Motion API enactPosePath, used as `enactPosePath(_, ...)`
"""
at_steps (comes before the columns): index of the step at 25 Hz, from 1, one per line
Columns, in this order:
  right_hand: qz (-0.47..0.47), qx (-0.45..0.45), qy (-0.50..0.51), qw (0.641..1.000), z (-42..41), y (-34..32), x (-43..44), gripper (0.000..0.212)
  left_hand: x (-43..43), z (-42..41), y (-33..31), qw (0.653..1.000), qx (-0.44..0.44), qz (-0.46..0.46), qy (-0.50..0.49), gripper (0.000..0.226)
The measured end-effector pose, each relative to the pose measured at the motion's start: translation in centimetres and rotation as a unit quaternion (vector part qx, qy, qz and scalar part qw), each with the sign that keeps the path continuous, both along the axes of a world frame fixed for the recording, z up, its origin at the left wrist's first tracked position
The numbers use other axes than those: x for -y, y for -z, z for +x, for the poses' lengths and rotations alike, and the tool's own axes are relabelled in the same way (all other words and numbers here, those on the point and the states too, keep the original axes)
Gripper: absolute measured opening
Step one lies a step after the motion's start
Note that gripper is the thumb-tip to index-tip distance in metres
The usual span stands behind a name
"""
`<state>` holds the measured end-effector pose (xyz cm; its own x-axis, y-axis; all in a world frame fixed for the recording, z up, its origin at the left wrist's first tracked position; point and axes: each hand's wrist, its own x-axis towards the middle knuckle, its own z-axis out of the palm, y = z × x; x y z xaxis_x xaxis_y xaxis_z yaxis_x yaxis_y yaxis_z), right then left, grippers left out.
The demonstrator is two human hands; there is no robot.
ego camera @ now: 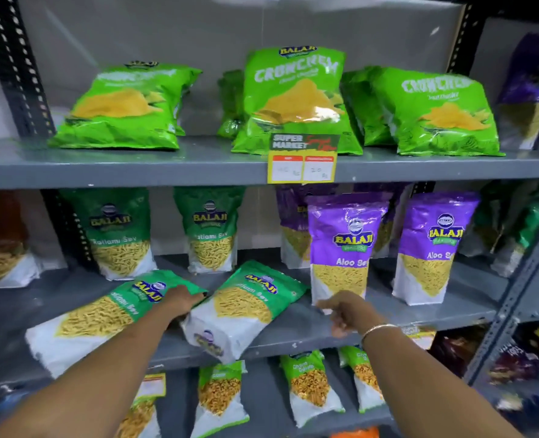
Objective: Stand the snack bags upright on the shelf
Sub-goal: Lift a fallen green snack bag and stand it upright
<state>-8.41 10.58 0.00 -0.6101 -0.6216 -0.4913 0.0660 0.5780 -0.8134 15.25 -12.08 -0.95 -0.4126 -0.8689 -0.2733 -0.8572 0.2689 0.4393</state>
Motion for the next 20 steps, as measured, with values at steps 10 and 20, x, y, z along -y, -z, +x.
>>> enactPosePath(10, -0.073, 0.128, 0.059, 0.987, 13.8, 1.6, 6.9, 0.036, 2.2, 2.8, 2.9, 0.876, -0.242, 0.418, 0.005, 0.019)
enactPosePath(20, -0.137, 0.048, -0.007, 0.989, 11.7, -0.8, 5.5, 0.020, -0.2, 3.3, -0.8, 0.894, -0.272, 0.338, 0.115, 0.010)
